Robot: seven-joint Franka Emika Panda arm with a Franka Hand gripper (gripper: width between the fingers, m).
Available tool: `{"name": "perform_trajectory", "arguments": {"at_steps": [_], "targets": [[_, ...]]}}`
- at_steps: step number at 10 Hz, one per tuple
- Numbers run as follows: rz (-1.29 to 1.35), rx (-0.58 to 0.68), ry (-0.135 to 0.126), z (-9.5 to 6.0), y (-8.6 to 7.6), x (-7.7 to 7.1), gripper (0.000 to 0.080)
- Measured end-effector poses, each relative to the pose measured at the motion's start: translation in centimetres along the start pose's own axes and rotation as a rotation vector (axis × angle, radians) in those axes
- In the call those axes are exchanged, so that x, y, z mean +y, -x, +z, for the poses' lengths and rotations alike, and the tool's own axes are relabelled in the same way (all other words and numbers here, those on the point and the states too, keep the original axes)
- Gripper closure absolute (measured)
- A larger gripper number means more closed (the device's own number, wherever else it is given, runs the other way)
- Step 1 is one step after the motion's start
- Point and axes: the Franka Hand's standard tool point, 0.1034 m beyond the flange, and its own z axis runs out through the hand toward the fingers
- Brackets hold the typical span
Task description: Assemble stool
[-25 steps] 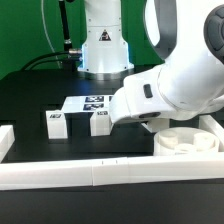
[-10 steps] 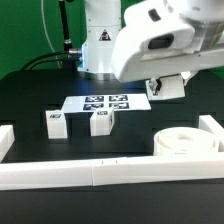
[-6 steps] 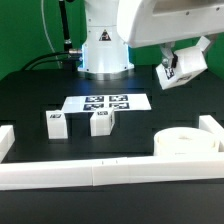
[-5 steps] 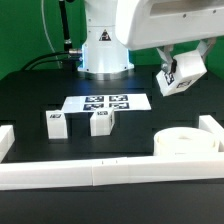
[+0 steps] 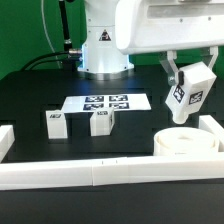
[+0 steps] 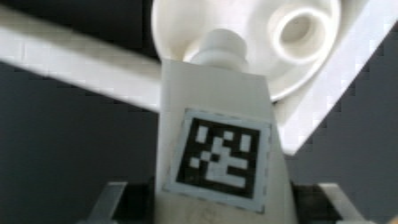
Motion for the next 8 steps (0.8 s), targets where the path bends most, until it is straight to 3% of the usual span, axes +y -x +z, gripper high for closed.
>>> {"name": "perform_trajectory", "arguments": {"at_steps": [1,4,5,6,7,8], "targets": [[-0.047,0.12,0.038,-0.1,-0.4,1.0,0.0475],[-0.049,0.244,0.086,0.7,0.8,1.8,0.0475],[-0.058,0.225,0.075,1.9,1.8,0.8,0.0475],[-0.052,0.22,0.068,2.0,1.7,-0.4,0.0475],[-0.06,0.229,0.079,1.6,0.9,-0.4,0.0475],[-0.073,0.233,0.08,2.0,1.0,-1.1,0.0475]]}}
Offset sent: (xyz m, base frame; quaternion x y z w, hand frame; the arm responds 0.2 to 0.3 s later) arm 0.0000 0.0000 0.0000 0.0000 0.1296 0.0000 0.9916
